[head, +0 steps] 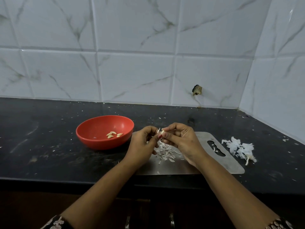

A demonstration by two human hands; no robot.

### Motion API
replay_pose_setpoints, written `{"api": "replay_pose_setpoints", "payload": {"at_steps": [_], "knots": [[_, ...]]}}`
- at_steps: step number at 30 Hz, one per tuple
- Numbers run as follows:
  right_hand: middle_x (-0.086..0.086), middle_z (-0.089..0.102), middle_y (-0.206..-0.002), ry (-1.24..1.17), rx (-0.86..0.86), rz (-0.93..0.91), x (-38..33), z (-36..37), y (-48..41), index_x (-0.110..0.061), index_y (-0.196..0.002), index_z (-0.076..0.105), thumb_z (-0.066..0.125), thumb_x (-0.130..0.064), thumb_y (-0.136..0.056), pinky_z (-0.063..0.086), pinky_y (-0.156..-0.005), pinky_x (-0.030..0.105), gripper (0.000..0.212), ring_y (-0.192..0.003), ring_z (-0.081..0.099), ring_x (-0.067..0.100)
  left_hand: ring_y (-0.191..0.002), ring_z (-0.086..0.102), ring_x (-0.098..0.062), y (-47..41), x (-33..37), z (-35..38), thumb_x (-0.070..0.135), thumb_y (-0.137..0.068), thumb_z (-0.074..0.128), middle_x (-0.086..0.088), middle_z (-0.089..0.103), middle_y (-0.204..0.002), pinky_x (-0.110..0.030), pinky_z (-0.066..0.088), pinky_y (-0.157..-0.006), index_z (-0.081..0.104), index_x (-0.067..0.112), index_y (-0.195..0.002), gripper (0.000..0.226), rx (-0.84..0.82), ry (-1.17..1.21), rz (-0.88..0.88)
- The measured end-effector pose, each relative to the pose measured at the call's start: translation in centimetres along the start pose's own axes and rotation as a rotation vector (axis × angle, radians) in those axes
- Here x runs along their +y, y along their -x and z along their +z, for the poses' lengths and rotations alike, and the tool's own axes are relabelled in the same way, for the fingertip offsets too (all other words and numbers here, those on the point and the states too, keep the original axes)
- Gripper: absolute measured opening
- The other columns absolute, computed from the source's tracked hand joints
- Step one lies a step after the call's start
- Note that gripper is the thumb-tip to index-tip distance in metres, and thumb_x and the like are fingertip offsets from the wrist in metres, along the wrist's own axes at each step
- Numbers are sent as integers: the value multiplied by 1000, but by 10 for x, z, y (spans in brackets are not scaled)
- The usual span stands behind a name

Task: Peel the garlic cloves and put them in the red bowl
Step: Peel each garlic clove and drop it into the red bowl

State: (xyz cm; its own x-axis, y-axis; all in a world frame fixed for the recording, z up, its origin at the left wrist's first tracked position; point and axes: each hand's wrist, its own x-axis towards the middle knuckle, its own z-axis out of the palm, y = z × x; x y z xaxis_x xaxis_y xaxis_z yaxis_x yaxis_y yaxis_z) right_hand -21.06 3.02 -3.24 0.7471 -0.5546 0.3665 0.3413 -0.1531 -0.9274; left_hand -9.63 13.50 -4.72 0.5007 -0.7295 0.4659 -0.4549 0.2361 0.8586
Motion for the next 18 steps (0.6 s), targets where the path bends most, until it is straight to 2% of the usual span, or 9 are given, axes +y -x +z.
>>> {"api": "replay_pose_setpoints", "payload": {"at_steps": [4, 9, 14, 18], "knots": [[9, 74, -81, 5, 0, 2, 1, 1, 0, -8, -88, 68, 66, 1, -84, 58, -69, 23, 10, -73, 71, 17, -56, 57, -5, 1, -2, 1, 13, -93, 59, -3, 60, -70, -22, 49, -49, 60, 18, -86, 9, 31, -120, 65], [11, 74, -81, -20, 4, 22, 1, 2, -1, -8, -93, 67, 65, -2, -85, 58, -68, 22, 10, -70, 70, 16, -62, 59, -6, 0, -2, 0, 14, -91, 63, 9, 59, -94, -19, 47, -51, 59, 22, -93, 9, 88, -139, 173], [10, 73, -78, -23, 4, 27, 0, 3, 0, -7, -93, 66, 64, -1, -86, 56, -65, 20, 10, -68, 70, 15, -64, 60, -10, 2, 1, 0, 12, -89, 65, 13, 61, -89, -18, 47, -52, 62, 24, -87, 13, 141, -200, 205], [11, 73, -79, 1, -1, 32, 0, 2, 0, -6, -95, 66, 65, -2, -86, 57, -66, 21, 11, -68, 69, 15, -67, 57, -7, 2, 1, -2, 15, -90, 64, 17, 59, -88, -21, 48, -55, 58, 30, -84, 16, 81, -185, 201]]}}
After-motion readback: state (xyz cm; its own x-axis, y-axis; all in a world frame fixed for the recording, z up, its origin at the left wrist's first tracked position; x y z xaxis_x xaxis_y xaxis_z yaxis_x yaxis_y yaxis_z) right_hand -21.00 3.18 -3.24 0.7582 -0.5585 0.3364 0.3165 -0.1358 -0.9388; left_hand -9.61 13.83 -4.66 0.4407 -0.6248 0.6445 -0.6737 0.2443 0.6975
